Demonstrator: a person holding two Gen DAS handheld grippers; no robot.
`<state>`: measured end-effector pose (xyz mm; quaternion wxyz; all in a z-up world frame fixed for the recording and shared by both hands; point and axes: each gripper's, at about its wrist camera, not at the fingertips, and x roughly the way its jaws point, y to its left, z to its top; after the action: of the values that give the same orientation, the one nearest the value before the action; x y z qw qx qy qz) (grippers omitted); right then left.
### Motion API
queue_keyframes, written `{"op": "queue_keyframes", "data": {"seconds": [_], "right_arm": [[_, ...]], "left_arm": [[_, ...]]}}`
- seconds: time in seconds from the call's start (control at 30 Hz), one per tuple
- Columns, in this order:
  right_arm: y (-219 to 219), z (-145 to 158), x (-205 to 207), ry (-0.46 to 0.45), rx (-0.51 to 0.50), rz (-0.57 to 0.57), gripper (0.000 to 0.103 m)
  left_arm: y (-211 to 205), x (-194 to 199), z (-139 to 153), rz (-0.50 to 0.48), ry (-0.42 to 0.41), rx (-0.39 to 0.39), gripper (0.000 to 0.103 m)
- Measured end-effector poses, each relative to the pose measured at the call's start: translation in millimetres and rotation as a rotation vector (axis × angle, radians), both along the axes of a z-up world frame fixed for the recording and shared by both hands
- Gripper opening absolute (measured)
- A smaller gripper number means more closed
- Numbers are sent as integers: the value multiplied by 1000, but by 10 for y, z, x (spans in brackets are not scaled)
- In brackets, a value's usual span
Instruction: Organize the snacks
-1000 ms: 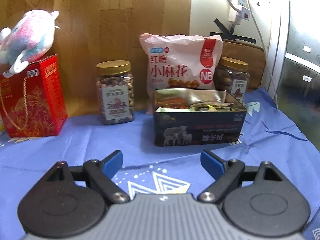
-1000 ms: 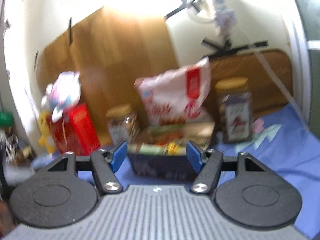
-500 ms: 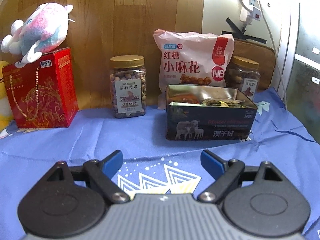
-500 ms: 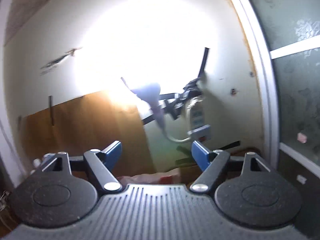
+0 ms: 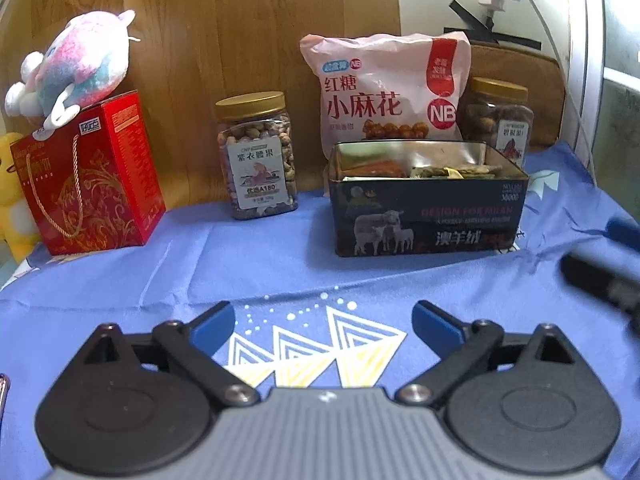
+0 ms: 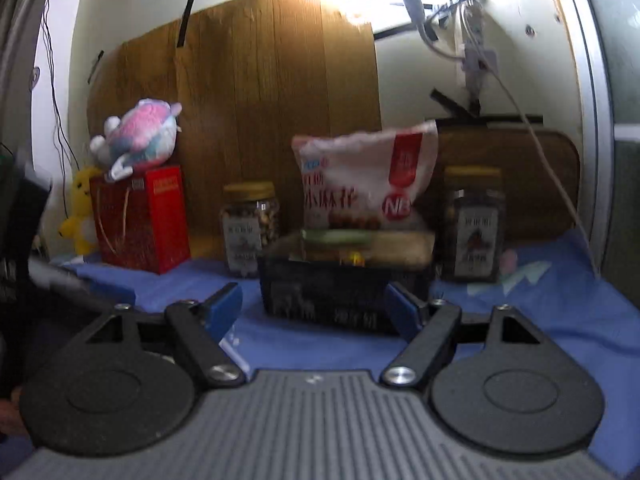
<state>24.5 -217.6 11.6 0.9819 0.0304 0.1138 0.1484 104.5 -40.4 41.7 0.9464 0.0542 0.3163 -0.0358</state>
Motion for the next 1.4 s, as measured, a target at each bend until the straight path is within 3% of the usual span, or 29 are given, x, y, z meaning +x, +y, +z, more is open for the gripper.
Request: {"op": "queue_keyframes", "data": {"seconds": [0.17,0.3,0.37,1.4], "right_arm": [[-36,19,153,-24,-34,-60,84],[-135,-171,239,60,25,-89,84],[-197,-157,216,41,66,-110,86],[-256,-183,162,9,115,-121,90]], "left_arm": [[-138,-14,-78,11,-20,47,103],[-212,11,-126,9,-2,51,103],[-240,13,-145,12,-3,61,103],[-303,-15,-257,88,-71,273,103]]}}
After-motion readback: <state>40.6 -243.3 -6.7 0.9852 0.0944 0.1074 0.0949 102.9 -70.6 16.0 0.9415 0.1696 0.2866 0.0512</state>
